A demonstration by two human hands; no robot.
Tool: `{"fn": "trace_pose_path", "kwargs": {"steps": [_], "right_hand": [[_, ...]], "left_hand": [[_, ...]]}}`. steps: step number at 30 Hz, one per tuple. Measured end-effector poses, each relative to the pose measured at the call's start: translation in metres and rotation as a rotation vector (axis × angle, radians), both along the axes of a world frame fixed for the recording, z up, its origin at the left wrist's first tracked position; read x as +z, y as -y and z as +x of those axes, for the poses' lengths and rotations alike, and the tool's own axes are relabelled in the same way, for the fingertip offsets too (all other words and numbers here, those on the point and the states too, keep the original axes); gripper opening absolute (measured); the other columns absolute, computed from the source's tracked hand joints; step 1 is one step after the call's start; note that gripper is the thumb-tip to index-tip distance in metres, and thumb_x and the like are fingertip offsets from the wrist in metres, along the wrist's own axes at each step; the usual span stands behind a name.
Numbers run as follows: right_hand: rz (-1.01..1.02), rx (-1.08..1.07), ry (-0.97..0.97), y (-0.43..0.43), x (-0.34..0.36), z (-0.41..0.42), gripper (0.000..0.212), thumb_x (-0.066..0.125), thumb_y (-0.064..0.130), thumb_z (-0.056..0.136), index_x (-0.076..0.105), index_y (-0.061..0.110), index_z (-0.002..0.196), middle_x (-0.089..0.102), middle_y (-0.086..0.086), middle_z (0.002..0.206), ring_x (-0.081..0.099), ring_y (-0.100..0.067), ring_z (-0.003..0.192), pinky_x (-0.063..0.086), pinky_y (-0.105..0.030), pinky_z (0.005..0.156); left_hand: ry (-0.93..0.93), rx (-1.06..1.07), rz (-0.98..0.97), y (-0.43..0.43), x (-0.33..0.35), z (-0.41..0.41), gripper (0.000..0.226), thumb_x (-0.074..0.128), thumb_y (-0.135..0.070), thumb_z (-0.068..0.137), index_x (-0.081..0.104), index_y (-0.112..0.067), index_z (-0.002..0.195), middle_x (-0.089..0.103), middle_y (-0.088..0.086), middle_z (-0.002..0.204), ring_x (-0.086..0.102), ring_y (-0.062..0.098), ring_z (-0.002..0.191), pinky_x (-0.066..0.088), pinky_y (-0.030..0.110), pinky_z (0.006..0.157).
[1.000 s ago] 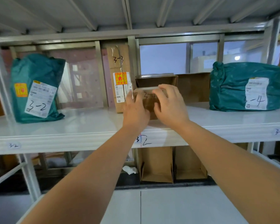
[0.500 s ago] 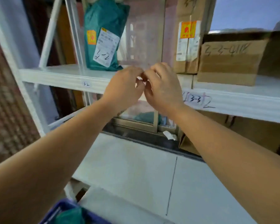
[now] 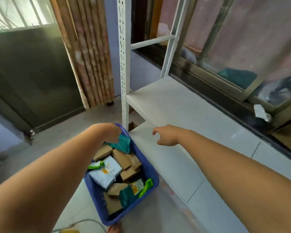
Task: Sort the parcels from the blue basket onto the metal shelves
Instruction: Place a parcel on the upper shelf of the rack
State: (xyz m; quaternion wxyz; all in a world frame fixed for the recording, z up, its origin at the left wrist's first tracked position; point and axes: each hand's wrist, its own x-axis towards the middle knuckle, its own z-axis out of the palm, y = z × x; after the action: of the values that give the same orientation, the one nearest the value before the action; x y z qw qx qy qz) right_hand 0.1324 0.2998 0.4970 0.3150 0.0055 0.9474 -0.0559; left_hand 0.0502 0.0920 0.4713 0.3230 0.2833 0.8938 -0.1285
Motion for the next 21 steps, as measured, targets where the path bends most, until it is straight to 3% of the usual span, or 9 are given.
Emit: {"fn": "trace_pose_path", "kwargs": {"steps": [6, 8, 12, 16, 21], "right_hand": [[0.06, -0.004, 0.204, 0.028, -0.084, -0.034, 0.045, 0.047, 0.026, 0.096, 0.041, 0.02, 0.14, 0.047, -0.012, 0.138, 0.046, -0.028, 0.123, 0.039, -0.033, 0.097], [0.05, -0.006, 0.246, 0.038, -0.11, -0.046, 0.043, 0.048, 0.026, 0.095, 0.044, 0.019, 0.138, 0.049, -0.011, 0.137, 0.048, -0.027, 0.122, 0.04, -0.032, 0.096], [-0.003, -0.028, 0.276, 0.054, -0.156, -0.063, 0.038, 0.05, 0.026, 0.093, 0.05, 0.021, 0.13, 0.056, -0.009, 0.129, 0.055, -0.026, 0.112, 0.046, -0.033, 0.093], [-0.062, -0.015, 0.27, 0.065, -0.208, -0.079, 0.039, 0.051, 0.024, 0.092, 0.051, 0.018, 0.131, 0.054, -0.009, 0.132, 0.052, -0.026, 0.117, 0.044, -0.032, 0.095], [-0.092, 0.045, 0.272, 0.071, -0.289, -0.101, 0.036, 0.053, 0.022, 0.092, 0.055, 0.013, 0.127, 0.055, -0.013, 0.129, 0.053, -0.029, 0.115, 0.045, -0.035, 0.094]], "left_hand": [[0.113, 0.038, -0.064, 0.065, -0.097, -0.031, 0.037, 0.043, -0.014, 0.093, 0.053, -0.006, 0.127, 0.056, 0.011, 0.129, 0.054, 0.027, 0.108, 0.04, 0.034, 0.097], [0.161, 0.091, -0.063, 0.082, -0.121, -0.038, 0.039, 0.043, -0.015, 0.095, 0.049, -0.003, 0.131, 0.054, 0.011, 0.13, 0.051, 0.027, 0.117, 0.039, 0.032, 0.1], [0.291, 0.208, -0.063, 0.102, -0.168, -0.039, 0.037, 0.039, -0.019, 0.097, 0.051, -0.005, 0.13, 0.057, 0.013, 0.121, 0.055, 0.028, 0.109, 0.044, 0.032, 0.089], [0.388, 0.334, -0.043, 0.108, -0.214, -0.034, 0.038, 0.037, -0.017, 0.099, 0.045, -0.002, 0.133, 0.047, 0.016, 0.137, 0.047, 0.03, 0.124, 0.038, 0.033, 0.101], [0.448, 0.49, 0.067, 0.106, -0.274, -0.032, 0.035, 0.038, -0.017, 0.098, 0.051, -0.002, 0.126, 0.053, 0.018, 0.129, 0.052, 0.032, 0.116, 0.042, 0.034, 0.091]]}}
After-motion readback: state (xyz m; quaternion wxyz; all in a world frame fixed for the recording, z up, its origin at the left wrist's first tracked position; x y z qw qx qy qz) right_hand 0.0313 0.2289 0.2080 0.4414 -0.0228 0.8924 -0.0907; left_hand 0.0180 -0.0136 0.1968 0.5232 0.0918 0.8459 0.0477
